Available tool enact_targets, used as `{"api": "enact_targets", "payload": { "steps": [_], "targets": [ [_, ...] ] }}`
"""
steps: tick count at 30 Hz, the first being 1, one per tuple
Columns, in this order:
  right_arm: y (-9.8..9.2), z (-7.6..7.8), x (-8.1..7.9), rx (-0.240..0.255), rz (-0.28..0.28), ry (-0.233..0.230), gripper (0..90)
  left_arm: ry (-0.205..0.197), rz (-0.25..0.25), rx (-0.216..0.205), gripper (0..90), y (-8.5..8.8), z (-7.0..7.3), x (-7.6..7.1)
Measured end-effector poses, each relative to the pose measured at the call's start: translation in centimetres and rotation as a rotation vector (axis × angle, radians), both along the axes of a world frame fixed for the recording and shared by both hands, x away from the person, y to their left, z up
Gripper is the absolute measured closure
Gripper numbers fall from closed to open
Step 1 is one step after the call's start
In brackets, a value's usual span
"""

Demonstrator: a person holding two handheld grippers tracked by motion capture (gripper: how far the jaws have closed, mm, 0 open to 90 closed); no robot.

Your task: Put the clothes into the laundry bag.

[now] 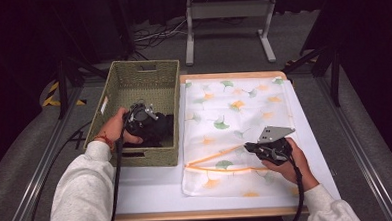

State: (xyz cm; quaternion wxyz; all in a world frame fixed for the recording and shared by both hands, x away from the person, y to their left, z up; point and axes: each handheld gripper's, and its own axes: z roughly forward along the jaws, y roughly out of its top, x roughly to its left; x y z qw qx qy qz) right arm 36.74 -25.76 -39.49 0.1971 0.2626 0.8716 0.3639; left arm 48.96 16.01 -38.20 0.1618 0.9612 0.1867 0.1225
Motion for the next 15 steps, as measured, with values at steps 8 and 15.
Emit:
{"api": "enact_targets", "payload": {
  "steps": [8, 15],
  "targets": [
    [-0.2, 0.3, -0.2, 0.018, -0.016, -0.042, 88.6, -0.09, 0.053, -0.186, 47.4, 2.5, 3.2, -1.1],
    [-0.2, 0.4, -0.3, 0.02, -0.019, -0.044, 88.3, -0.14, 0.066, -0.241, 47.6, 3.9, 4.8, -2.5]
  ]
}}
